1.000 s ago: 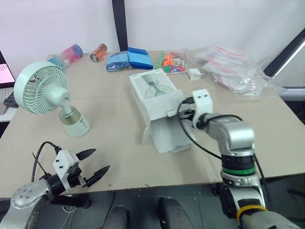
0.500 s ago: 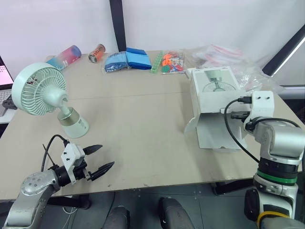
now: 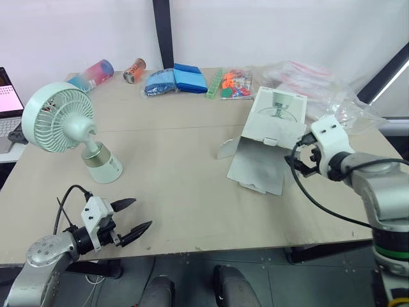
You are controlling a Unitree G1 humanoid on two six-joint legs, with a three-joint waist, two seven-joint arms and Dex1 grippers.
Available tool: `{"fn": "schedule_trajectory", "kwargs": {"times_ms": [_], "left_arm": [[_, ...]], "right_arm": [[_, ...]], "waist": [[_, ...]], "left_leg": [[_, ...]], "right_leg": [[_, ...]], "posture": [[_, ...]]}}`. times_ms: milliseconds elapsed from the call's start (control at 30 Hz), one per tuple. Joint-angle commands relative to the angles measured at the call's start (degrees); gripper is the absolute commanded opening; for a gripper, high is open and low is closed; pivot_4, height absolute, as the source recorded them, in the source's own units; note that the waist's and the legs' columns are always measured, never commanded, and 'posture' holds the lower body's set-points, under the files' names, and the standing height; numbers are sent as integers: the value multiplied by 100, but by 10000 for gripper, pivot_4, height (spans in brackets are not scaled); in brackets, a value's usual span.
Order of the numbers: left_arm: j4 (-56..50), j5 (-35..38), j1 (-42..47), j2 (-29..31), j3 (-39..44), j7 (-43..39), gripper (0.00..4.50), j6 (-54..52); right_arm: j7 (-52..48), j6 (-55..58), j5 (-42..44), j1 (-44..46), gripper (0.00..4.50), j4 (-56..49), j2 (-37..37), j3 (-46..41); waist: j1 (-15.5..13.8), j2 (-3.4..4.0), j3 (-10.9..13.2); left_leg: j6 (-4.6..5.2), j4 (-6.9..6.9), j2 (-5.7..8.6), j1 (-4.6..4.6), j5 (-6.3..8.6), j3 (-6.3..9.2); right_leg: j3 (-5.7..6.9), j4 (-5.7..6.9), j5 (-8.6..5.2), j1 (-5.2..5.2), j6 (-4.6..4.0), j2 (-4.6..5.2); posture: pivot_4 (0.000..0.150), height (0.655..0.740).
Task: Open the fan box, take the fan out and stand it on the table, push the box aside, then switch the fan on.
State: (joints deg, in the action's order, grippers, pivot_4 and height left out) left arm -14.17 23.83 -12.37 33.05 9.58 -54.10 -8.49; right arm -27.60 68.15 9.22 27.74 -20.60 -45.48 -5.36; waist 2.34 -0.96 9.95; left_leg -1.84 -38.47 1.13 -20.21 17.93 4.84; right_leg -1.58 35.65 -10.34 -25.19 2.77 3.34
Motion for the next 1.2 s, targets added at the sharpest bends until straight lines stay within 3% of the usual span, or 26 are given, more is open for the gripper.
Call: {"fn": "schedule_trajectory", "kwargs": {"times_ms": [33, 133, 267, 500, 733, 900, 1200], "left_arm": [[-160, -1, -11, 44, 73, 64, 45000, 123], [-143, -5, -17, 40, 75, 64, 45000, 140], [-122, 16, 16, 60, 111, 75, 45000, 129], [-185, 65, 44, 76, 280, 243, 45000, 114], [-245, 27, -94, 104, 728, 537, 45000, 204], [-300, 113, -268, 153, 1163, 665, 45000, 150], [-228, 386, -958, 308, 2667, 838, 45000, 160]], "right_arm": [[-1089, -1054, 122, -643, 44309, -237, -1056, -68], [-1677, -1594, 424, -823, 44309, -439, -1276, -394], [-2387, -2366, 1218, -806, 44309, -881, -1019, -944], [-2255, -2820, 2161, -156, 44309, -1009, 244, -612], [-2349, -3637, 2128, 280, 44309, -351, 1520, 489], [-2398, -4104, 1829, 501, 44309, 242, 1968, 1036], [-2402, -4474, 1521, 737, 44309, 877, 2444, 1489]], "waist": [[-2, 0, 0], [-6, 0, 0], [11, 0, 0], [6, -11, 2], [20, -14, 1], [5, -14, 1], [29, -13, 2]], "left_leg": [[1, 0, -1, 3, 0, -1], [1, -1, -1, 6, 0, -5], [1, -1, -7, 11, 1, -12], [1, -5, -10, 16, 1, -7], [1, -3, -16, 20, 1, -8], [-1, -3, -16, 15, 0, -7], [-3, 0, -24, 14, 0, -13]], "right_leg": [[0, -5, 0, 3, 1, -1], [0, -7, -1, 5, 1, -1], [0, -8, -2, 5, 1, -5], [0, -14, 1, 15, 2, -8], [4, -13, 8, 11, -10, -9], [9, -13, 12, 9, -15, -5], [13, -12, 16, -2, -25, -8]], "posture": [[1500, 7400], [1500, 7400], [1500, 7400], [1500, 7400], [1500, 7400], [1500, 7400], [1500, 7400]]}}
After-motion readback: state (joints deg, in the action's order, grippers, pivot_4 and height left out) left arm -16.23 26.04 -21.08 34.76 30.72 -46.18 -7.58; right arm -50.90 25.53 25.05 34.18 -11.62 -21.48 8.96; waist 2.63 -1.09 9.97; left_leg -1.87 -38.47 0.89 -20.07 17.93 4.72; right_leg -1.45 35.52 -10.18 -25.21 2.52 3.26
